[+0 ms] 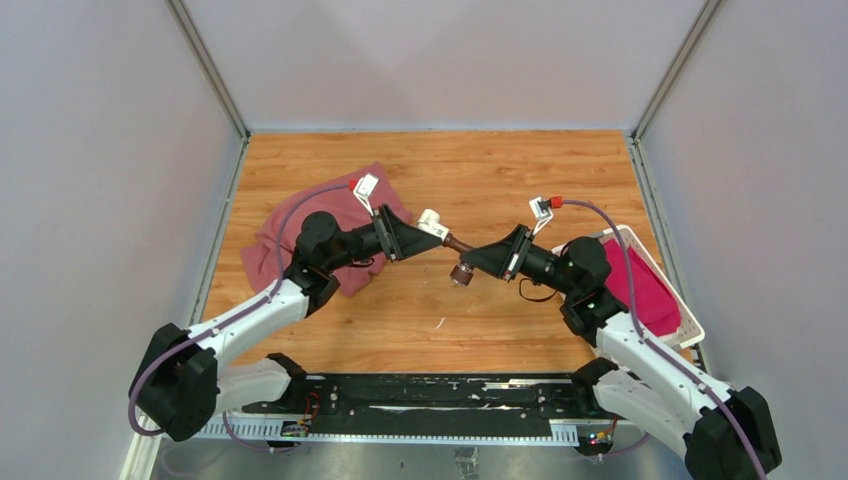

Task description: Install the water faucets

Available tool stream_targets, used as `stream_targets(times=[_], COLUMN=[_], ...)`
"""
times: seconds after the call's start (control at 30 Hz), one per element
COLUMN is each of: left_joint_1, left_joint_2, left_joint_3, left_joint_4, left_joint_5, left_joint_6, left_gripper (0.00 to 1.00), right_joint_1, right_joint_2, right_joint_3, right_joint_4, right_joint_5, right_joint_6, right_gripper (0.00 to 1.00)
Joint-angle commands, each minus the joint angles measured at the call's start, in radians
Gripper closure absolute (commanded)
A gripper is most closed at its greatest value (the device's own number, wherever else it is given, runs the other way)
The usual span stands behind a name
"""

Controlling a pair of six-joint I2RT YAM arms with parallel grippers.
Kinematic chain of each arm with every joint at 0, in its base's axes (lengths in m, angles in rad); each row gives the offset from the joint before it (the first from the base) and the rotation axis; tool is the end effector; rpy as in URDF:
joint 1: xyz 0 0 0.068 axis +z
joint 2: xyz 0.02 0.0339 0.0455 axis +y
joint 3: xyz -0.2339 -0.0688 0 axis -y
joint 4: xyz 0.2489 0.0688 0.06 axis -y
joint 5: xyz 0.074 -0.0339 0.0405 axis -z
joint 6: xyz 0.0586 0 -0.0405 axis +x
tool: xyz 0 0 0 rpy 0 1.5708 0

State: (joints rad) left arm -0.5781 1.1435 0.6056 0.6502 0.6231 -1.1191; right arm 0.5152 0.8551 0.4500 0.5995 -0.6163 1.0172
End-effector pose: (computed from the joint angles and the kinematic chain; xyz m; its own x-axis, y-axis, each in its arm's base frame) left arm 0.2228 -0.1862 0.2640 -0.7952 -0.3535 -0.4926 0.4901 0.1035 -0.8655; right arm 0.1908 0.1470 0.2706 -0.6734 0.4164 -0.6108 -0.6138 0.1455 0.7759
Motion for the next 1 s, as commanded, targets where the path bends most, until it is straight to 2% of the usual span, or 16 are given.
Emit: stream_targets(times=[0.0, 0.1, 0.2, 0.3, 0.37, 0.47, 0.57, 0.67, 0.73, 0.83, 0.97], left_joint_1=[-0.016, -0.016, -0.016, -0.016, -0.015, -0.015, -0.015, -0.015, -0.013, -0.001, 0.017], left_joint_2=[-0.022, -0.049, -0.082, -0.105, -0.111, -0.118, -0.128, -0.146, -0.171, -0.215, -0.192], left_joint_3=[0.004, -0.02, -0.061, -0.082, -0.077, -0.065, -0.066, -0.072, -0.055, 0.036, 0.191], left_joint_4=[0.033, 0.076, 0.212, 0.257, 0.231, 0.167, 0.131, 0.114, 0.04, -0.214, -0.615], left_joint_5=[0.104, 0.139, 0.168, 0.164, 0.162, 0.163, 0.181, 0.201, 0.201, 0.168, 0.126], left_joint_6=[0.168, 0.228, 0.235, 0.241, 0.245, 0.244, 0.233, 0.205, 0.215, 0.26, 0.352], left_gripper=[1.0, 1.0, 1.0, 1.0, 1.0, 0.99, 0.82, 0.54, 0.44, 0.36, 0.34], right_joint_1=[0.006, 0.005, 0.004, 0.004, 0.005, 0.006, 0.005, 0.006, 0.006, 0.007, 0.006], right_joint_2=[-0.003, 0.02, 0.059, 0.101, 0.09, 0.006, -0.082, -0.119, -0.126, -0.138, -0.151], right_joint_3=[0.058, 0.034, 0.006, -0.004, 0.024, 0.097, 0.145, 0.213, 0.251, 0.305, 0.352], right_joint_4=[-0.075, -0.054, -0.002, 0.063, -0.001, -0.245, -0.365, -0.468, -0.54, -0.643, -0.749], right_joint_5=[0.002, -0.003, -0.038, -0.102, -0.114, -0.044, 0.042, 0.078, 0.082, 0.081, 0.075], right_joint_6=[0.175, 0.294, 0.407, 0.475, 0.421, 0.245, 0.149, 0.035, -0.036, -0.19, -0.399], right_gripper=[1.0, 1.0, 1.0, 1.0, 1.0, 1.0, 1.0, 1.0, 1.0, 1.0, 1.0])
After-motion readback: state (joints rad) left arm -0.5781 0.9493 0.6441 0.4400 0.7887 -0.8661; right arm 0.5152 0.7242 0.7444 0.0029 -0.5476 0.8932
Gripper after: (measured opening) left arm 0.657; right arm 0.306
